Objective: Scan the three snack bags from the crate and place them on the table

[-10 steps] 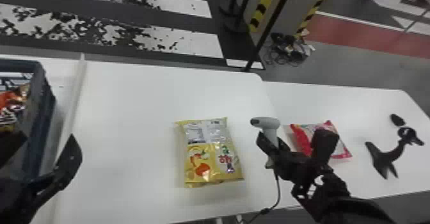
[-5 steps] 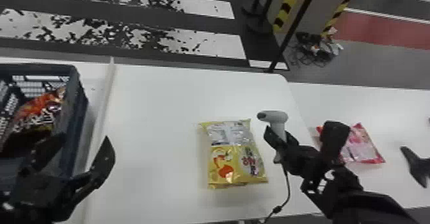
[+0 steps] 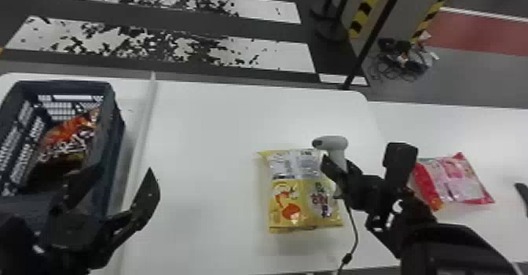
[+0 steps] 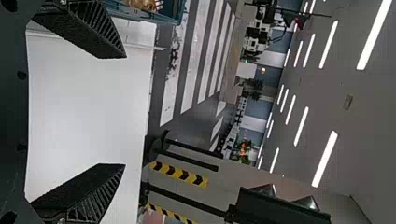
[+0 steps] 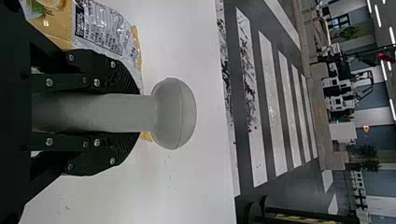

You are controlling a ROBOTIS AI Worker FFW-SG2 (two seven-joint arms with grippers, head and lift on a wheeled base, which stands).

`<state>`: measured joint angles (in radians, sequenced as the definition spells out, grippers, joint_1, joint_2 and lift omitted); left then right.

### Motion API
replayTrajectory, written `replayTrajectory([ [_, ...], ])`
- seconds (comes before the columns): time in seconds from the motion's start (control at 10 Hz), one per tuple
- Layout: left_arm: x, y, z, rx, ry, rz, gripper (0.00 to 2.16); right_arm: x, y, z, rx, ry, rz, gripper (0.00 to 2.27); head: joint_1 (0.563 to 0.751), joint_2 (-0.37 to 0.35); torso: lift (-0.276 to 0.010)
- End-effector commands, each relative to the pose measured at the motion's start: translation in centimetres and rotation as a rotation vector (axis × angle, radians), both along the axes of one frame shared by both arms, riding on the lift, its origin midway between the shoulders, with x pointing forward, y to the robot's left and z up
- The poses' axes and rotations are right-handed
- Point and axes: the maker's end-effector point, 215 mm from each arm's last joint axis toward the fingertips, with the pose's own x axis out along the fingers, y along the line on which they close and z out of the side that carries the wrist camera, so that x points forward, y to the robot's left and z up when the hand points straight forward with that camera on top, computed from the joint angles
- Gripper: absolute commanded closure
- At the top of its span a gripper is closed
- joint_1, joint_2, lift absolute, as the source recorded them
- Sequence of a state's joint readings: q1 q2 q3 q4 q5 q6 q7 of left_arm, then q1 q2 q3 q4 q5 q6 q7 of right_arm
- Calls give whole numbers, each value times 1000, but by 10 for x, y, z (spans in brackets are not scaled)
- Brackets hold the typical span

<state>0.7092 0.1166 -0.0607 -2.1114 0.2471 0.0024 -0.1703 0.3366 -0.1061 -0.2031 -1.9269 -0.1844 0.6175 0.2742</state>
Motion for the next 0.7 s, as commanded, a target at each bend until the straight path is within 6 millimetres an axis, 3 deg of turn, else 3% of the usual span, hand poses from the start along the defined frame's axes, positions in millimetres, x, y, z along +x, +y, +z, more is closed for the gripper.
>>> replayTrajectory([
  [0.0,1,2,-2,3,1,3,33,4,11,-7,-5,15,21,2132,695,-173,-62],
  [0.6,11,4,-11,6,7,5,33,13,15,-39,-43,117,36,2132,695,-142,-62],
])
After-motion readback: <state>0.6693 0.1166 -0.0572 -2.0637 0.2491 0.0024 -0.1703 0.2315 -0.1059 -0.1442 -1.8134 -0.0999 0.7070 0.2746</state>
